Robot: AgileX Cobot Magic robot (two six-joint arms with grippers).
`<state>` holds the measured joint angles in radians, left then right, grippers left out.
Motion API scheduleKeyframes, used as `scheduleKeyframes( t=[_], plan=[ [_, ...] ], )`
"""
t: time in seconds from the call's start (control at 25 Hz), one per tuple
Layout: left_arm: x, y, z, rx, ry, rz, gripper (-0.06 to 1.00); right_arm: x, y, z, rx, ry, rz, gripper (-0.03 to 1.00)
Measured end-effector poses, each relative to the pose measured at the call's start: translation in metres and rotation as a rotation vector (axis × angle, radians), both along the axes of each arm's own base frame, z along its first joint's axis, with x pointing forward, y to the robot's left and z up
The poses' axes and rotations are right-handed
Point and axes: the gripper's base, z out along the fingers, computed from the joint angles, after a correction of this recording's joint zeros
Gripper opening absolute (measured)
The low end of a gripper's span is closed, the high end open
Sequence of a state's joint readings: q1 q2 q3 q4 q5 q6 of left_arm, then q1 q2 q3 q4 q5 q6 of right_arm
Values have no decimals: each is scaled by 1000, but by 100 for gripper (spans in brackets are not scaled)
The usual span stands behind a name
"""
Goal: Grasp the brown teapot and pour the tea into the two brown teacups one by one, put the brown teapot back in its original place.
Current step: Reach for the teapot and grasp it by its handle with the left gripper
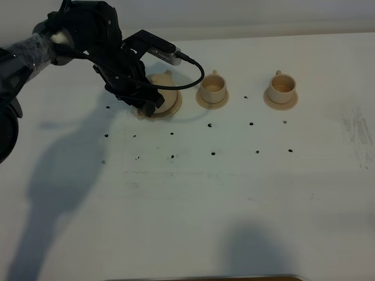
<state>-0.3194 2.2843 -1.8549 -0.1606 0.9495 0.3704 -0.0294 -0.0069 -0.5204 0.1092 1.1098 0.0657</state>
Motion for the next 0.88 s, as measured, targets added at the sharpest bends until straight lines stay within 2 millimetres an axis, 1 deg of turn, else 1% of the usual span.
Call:
scheduleKeyframes(
  t=[0.48, 0.68, 0.88],
  plan=[
    [1, 0, 1, -2, -10, 1, 47, 0, 0, 0, 0, 0, 0, 23],
    [3, -1, 7, -6, -22, -1, 46, 0, 0, 0, 0, 0, 0, 23],
    [3, -1, 8, -6, -29, -2, 46, 0, 0, 0, 0, 0, 0, 23]
  ],
)
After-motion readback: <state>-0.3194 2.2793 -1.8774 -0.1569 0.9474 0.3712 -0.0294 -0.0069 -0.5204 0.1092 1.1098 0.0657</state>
